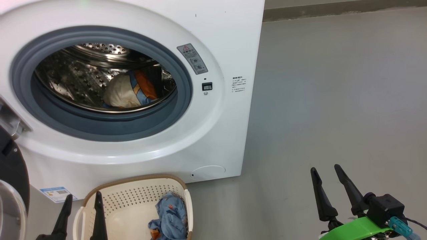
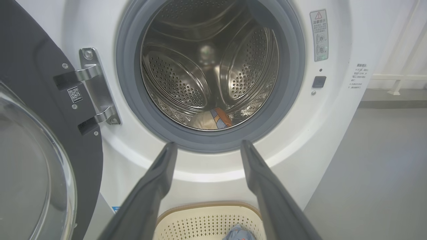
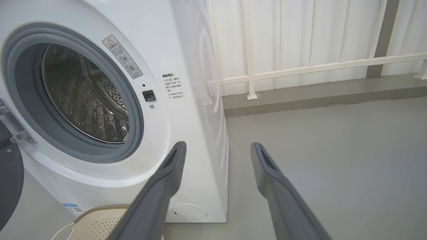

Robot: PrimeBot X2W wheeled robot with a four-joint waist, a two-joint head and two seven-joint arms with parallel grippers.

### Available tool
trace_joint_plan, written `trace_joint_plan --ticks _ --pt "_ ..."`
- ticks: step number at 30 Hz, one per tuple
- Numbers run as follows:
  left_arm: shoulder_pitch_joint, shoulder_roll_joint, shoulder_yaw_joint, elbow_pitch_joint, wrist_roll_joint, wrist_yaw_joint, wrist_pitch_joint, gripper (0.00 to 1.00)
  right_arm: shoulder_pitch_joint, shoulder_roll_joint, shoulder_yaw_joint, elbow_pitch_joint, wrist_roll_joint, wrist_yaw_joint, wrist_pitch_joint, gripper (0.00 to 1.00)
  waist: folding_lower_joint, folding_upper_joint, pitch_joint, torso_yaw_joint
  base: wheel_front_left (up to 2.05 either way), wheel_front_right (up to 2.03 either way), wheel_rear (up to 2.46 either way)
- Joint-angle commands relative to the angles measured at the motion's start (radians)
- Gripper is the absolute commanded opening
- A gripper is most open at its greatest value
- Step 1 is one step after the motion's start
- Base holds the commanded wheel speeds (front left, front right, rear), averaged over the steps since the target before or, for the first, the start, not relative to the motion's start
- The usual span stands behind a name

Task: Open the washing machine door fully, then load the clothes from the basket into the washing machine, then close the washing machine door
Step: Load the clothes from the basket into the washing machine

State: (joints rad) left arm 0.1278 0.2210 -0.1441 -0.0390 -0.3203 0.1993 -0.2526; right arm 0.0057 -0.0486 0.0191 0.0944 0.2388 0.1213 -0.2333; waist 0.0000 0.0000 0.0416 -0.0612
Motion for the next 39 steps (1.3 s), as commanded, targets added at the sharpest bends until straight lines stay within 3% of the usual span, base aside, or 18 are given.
trace_joint_plan --ticks 1,25,39 --pt "-0.022 0.003 0.043 -0.019 0.015 0.004 -0.009 1.00 0.002 -0.002 0.022 -0.028 -0.015 0.009 0.001 1.00 0.0000 0.0000 -0.001 0.002 0.00 0.00 0.00" --pt "-0.011 -0.040 0.072 -0.007 0.041 -0.031 -0.009 1.00 0.009 -0.003 0.028 -0.027 -0.018 0.009 0.009 1.00 0.0000 0.0000 -0.004 0.004 0.00 0.00 0.00" --pt "-0.082 -0.068 0.094 0.011 0.044 -0.057 -0.009 1.00 -0.036 -0.003 0.041 -0.035 -0.016 0.009 0.006 1.00 0.0000 0.0000 0.115 -0.010 0.00 0.00 0.00"
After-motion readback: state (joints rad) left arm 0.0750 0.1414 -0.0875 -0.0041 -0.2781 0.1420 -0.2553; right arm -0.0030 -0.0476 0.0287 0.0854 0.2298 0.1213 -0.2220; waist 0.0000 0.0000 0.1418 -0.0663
